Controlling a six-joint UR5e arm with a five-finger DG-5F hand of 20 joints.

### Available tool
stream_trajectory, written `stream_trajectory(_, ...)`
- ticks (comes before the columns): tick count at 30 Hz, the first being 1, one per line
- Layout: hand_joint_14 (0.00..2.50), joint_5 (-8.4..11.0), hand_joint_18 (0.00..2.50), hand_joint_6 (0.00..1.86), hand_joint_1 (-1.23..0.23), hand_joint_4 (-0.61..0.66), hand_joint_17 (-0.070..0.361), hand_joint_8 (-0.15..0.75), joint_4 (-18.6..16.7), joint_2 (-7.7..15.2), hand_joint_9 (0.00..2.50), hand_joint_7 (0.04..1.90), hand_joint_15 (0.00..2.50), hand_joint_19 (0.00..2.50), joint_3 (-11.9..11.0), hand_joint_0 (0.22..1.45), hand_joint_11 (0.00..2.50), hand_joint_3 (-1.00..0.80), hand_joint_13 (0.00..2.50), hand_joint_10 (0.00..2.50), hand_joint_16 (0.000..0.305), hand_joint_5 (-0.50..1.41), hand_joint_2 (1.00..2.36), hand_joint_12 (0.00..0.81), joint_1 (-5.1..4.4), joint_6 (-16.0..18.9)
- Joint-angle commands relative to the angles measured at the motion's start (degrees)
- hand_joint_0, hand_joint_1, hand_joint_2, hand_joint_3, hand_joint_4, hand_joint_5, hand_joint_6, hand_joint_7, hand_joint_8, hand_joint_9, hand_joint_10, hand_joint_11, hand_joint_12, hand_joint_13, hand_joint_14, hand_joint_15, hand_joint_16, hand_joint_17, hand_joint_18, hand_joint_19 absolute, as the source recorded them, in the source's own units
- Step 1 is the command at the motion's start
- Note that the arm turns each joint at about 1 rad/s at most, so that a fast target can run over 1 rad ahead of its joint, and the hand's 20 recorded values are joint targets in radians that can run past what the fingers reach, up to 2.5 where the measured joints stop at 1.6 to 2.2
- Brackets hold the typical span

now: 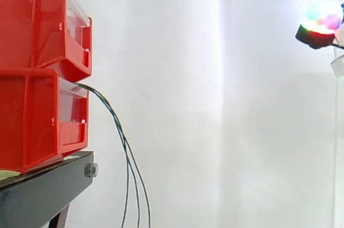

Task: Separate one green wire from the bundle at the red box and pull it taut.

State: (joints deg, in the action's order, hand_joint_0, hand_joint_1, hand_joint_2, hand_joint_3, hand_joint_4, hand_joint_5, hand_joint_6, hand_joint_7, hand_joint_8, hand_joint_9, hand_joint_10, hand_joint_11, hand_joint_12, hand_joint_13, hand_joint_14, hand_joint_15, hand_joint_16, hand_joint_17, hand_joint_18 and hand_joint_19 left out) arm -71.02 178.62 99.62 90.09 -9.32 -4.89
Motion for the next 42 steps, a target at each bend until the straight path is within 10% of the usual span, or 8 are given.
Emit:
stream_trajectory(1, 0.01, 0.09, 0.41, 0.5, -0.73, 0.19, 0.124, 0.236, -0.03, 0.31, 0.54, 0.65, 0.16, 0.41, 0.0, 0.47, 0.04, -0.5, 0.47, 0.0, 0.055, -0.23, 1.0, 0.351, -0.26, -0.03)
stream_trajectory(12, 0.01, 0.0, 0.45, 0.5, -0.72, 0.21, 0.121, 0.244, -7.5, 0.31, 0.59, 0.67, 0.18, 0.44, 6.15, 0.47, 0.09, -0.5, 0.5, 0.0, 0.054, -0.22, 1.0, 0.354, -0.61, 0.32)
stream_trajectory(15, 0.01, 1.32, 0.45, 0.5, -0.71, 0.22, 0.121, 0.247, -14.18, 0.31, 0.6, 0.67, 0.18, 0.44, 8.79, 0.47, 0.09, -0.5, 0.51, 0.0, 0.054, -0.22, 1.0, 0.353, -0.79, 0.15)
stream_trajectory(24, 0.01, 5.19, 0.46, 0.5, -0.71, 0.23, 0.119, 0.247, -19.36, 1.36, 0.61, 0.68, 0.2, 0.45, 13.01, 0.48, 0.1, -0.5, 0.52, 0.0, 0.053, -0.21, 1.0, 0.355, -1.49, 0.15)
stream_trajectory(37, 0.01, 8.7, 0.47, 0.5, -0.71, 0.23, 0.118, 0.251, -26.04, 9.98, 0.62, 0.68, 0.21, 0.46, 11.34, 0.48, 0.12, -0.5, 0.53, 0.0, 0.053, -0.21, 1.0, 0.351, -1.49, 1.73)
stream_trajectory(42, 0.01, 10.11, 0.49, 0.5, -0.71, 0.24, 0.119, 0.252, -27.1, 14.81, 0.64, 0.68, 0.22, 0.47, 6.24, 0.48, 0.12, -0.5, 0.55, 0.0, 0.053, -0.2, 1.0, 0.354, -1.23, 1.55)
